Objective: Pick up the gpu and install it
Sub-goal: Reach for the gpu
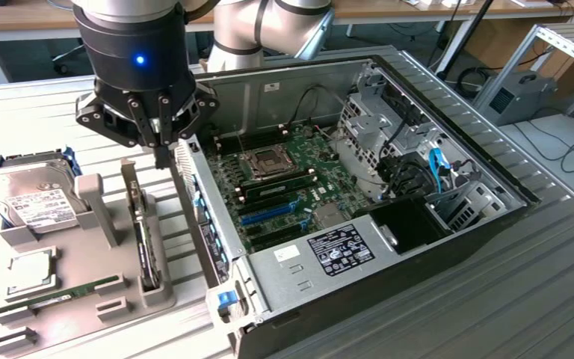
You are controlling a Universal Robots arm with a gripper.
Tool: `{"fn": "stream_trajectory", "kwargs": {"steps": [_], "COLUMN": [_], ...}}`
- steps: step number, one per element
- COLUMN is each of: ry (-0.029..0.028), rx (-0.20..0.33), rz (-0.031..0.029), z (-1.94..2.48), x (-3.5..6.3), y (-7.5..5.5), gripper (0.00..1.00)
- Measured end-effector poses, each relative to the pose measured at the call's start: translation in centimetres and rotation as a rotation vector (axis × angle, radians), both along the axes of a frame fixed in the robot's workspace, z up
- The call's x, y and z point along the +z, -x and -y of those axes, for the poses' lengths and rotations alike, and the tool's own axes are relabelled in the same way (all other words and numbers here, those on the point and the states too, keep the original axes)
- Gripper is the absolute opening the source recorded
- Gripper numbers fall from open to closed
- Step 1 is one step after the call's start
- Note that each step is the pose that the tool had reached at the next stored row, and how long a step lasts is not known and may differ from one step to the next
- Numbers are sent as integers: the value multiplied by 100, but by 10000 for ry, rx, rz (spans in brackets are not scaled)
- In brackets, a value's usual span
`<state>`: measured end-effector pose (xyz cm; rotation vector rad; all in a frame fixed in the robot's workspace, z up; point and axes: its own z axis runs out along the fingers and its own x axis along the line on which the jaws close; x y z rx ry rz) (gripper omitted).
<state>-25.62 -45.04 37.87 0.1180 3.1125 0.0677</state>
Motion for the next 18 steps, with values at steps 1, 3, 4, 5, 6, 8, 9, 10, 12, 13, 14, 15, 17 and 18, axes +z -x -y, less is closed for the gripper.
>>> {"fn": "stream_trajectory", "kwargs": {"steps": [1, 3, 4, 5, 6, 8, 9, 10, 12, 13, 14, 15, 17, 18], "ry": [0, 0, 0, 0, 0, 1, 0, 0, 1, 1, 0, 0, 0, 0], "rx": [0, 1, 0, 0, 0, 0, 0, 0, 0, 0, 0, 0, 0, 0], "rz": [0, 0, 0, 0, 0, -1, 0, 0, -1, 0, 0, 0, 0, 0], "z": [2, 7, 9, 12, 14, 20, 22, 25, 31, 33, 36, 38, 43, 45], "x": [0, -1, -1, -2, -2, -3, -3, -4, -4, -5, -5, -5, -6, -6], "y": [0, 0, 0, 0, 0, 0, 0, 0, 0, 0, 0, 0, 0, 0], "gripper": [11, 11, 11, 11, 11, 11, 11, 11, 11, 11, 11, 11, 11, 11]}}
